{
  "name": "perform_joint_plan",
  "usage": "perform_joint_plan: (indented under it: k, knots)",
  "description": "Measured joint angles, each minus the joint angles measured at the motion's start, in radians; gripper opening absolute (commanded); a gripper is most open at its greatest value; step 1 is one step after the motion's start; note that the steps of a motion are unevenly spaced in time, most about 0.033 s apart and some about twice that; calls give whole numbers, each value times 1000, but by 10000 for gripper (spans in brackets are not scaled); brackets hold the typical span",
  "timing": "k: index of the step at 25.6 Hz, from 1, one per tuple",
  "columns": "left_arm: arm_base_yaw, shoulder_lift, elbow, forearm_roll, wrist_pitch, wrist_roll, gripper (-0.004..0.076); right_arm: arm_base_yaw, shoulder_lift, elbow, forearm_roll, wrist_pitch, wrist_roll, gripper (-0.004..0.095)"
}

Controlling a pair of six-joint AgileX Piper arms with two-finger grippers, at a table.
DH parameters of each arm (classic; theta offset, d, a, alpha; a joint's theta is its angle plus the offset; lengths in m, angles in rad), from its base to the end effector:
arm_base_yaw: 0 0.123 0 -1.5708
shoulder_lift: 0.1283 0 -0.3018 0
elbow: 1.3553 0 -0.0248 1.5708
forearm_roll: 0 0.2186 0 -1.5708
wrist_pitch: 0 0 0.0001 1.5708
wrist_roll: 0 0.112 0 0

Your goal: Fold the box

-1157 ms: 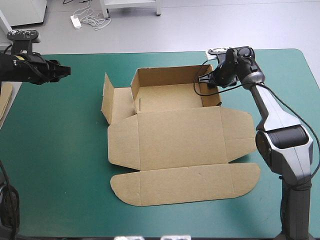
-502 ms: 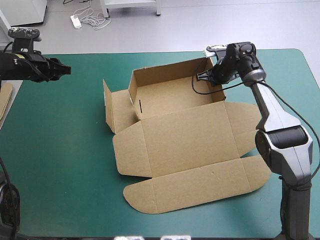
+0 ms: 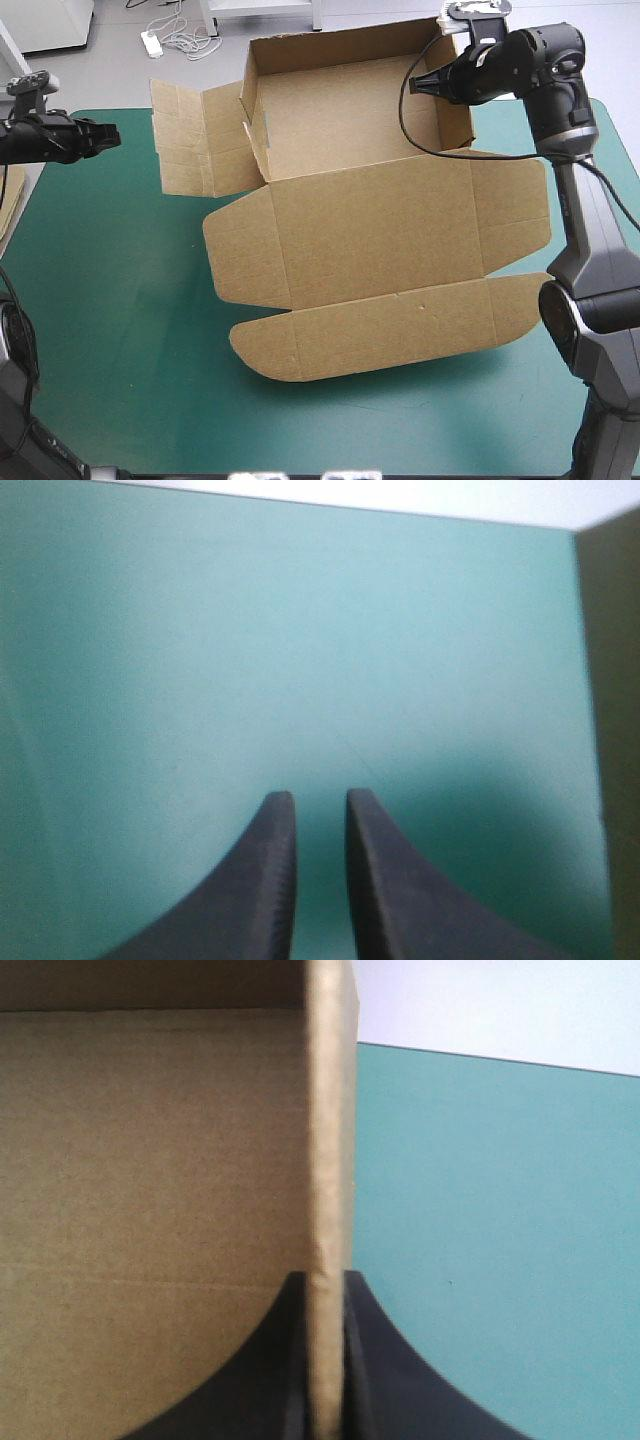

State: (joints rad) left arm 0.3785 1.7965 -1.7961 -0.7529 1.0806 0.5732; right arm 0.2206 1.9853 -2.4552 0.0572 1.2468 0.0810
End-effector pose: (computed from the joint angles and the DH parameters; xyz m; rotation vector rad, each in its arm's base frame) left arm 0.3771 0.0772 0.3824 0.0338 2.2626 -0.5033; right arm 0.4032 0.0966 0.4469 -0.1666 2.2631 0.2312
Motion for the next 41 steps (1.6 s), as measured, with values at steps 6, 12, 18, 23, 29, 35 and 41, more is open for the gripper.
perform_joint_plan:
  k: [6,12,18,23,29,35,41]
  knots:
    - [87,79,0,-109,-36,60,-8,0,-73,-5,-26,0,4,-14]
    - [76,213,0,-411,56,257,-8,0,-103,-8,-9,0,4,-14]
    - [-10,284,0,-623,111,397,-8,0,-111,-8,62,0,4,-14]
    - [-120,284,0,-746,121,459,-8,0,-111,-8,69,0,3,-14]
    - [-136,278,0,-865,121,467,-8,0,-111,-8,67,0,2,-14]
    - [-146,224,0,-894,116,443,-8,0,-110,-8,51,-1,1,-14]
    - [-162,128,0,-894,121,439,-8,0,-90,-8,46,-8,0,-14]
